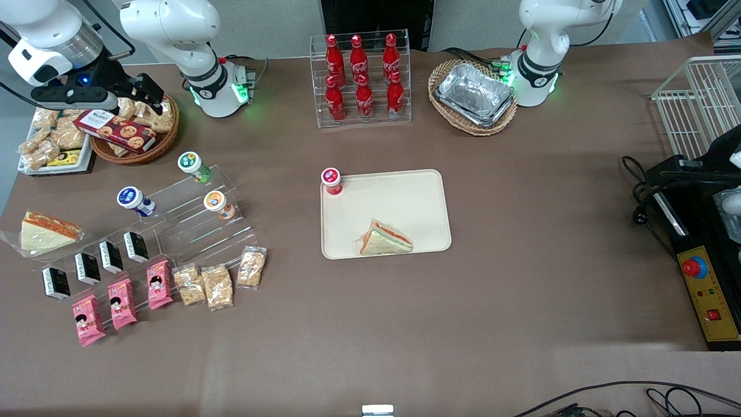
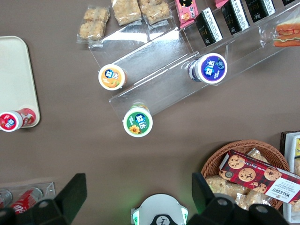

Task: Place green gum on tray
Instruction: 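Move the right gripper over the green-labelled bottle on the acrylic rack, then lower the right gripper and close it on the green-labelled bottle, then lift the green-labelled bottle and carry it over the cream tray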

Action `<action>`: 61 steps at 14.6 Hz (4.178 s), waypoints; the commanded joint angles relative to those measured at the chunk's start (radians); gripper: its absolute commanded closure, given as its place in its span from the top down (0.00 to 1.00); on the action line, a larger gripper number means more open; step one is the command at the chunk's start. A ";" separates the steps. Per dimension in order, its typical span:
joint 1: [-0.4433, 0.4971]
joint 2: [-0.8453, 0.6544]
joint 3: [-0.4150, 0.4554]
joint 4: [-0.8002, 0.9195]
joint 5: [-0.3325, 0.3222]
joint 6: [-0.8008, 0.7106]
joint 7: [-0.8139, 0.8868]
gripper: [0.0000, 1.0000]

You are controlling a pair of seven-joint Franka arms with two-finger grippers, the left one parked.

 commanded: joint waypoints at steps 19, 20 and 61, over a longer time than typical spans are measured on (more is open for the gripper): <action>0.055 0.039 -0.027 -0.485 0.060 0.624 0.054 1.00; 0.059 0.042 -0.027 -0.493 0.060 0.633 0.056 1.00; 0.104 0.373 0.187 0.434 0.125 -0.072 0.534 0.05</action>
